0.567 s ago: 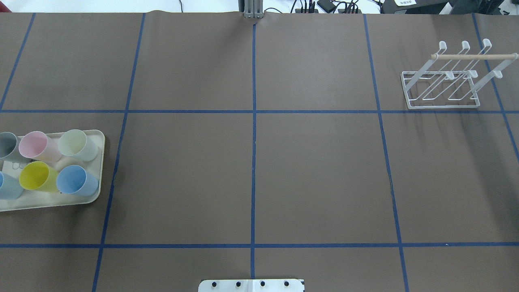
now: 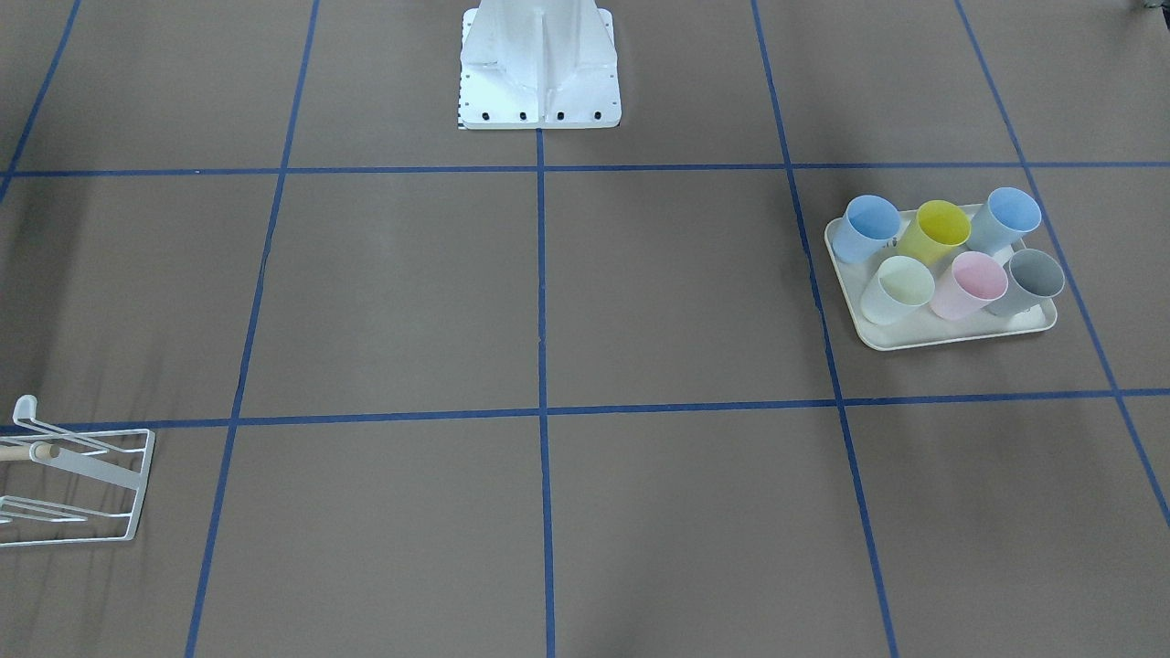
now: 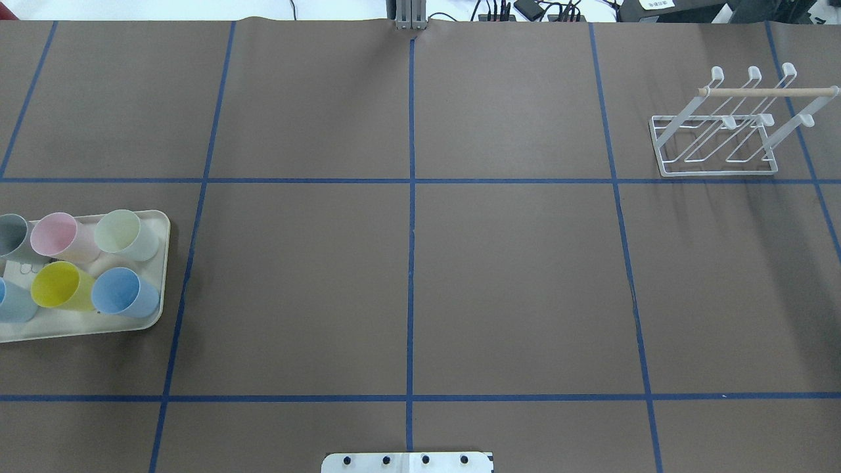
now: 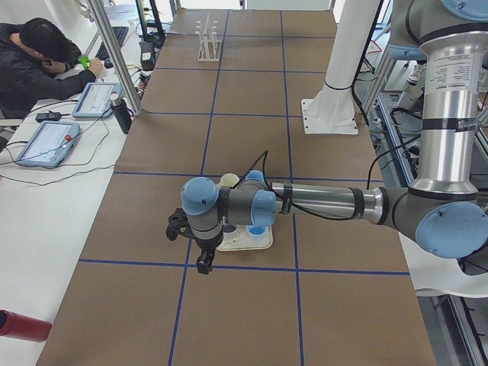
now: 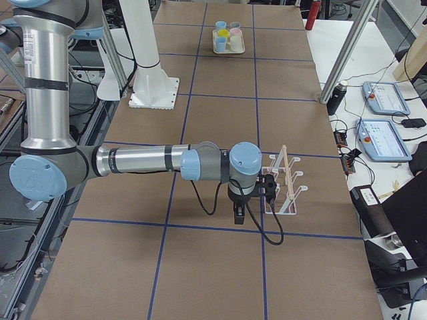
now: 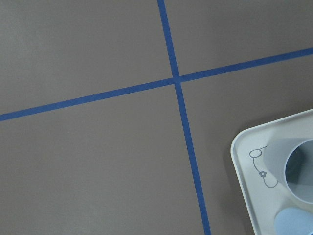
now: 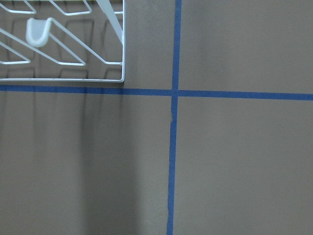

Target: Transfer IKEA cup to right arm and place on rack

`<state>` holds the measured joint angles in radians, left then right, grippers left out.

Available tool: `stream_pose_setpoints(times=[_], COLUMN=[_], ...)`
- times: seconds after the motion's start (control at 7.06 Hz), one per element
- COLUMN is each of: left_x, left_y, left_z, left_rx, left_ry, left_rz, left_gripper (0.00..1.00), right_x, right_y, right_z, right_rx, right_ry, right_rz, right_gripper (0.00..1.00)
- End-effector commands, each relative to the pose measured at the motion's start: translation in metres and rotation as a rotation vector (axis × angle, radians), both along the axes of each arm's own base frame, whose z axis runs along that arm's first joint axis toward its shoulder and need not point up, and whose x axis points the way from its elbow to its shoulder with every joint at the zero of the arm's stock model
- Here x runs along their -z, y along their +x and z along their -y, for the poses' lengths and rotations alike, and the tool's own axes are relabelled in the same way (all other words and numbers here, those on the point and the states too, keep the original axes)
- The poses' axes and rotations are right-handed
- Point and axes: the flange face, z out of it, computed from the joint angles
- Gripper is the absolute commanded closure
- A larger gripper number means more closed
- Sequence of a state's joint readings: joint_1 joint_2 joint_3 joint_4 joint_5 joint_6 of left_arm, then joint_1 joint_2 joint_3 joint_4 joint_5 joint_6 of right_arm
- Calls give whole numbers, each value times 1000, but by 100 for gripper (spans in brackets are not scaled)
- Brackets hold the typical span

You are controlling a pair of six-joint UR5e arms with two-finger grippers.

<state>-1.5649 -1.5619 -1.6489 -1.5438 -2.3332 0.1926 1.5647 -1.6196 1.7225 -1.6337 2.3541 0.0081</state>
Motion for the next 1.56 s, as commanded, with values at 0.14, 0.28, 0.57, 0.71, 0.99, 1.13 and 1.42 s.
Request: stream_pose_setpoints(times=[0.14, 0.28, 0.57, 0.71, 0.99, 1.13, 1.42], left_x=[54, 75, 88, 73, 42, 31, 16], left_y=[1, 6, 20, 26, 72, 83, 123], left_z=[36, 50, 54, 46, 29, 10, -28], left_rx=[3, -5, -32, -47, -71, 12, 68], left_ry=[109, 202, 292, 293, 206, 174, 152], left_rz=[-10, -12, -54, -103, -137, -144, -191], left_gripper=[0, 0, 0, 0, 0, 0, 0], right_x=[18, 22, 71, 66, 97, 108, 127], right_y=[-9, -13, -25, -30, -47, -51, -58], right_z=[13, 16, 32, 32, 36, 42, 41], right_rx=[13, 21, 41, 53, 47, 16, 4], right_ry=[33, 39, 133, 122, 144, 122, 131], right_rz=[0, 3, 26, 43, 50, 62, 69], right_gripper=[0, 0, 0, 0, 0, 0, 0])
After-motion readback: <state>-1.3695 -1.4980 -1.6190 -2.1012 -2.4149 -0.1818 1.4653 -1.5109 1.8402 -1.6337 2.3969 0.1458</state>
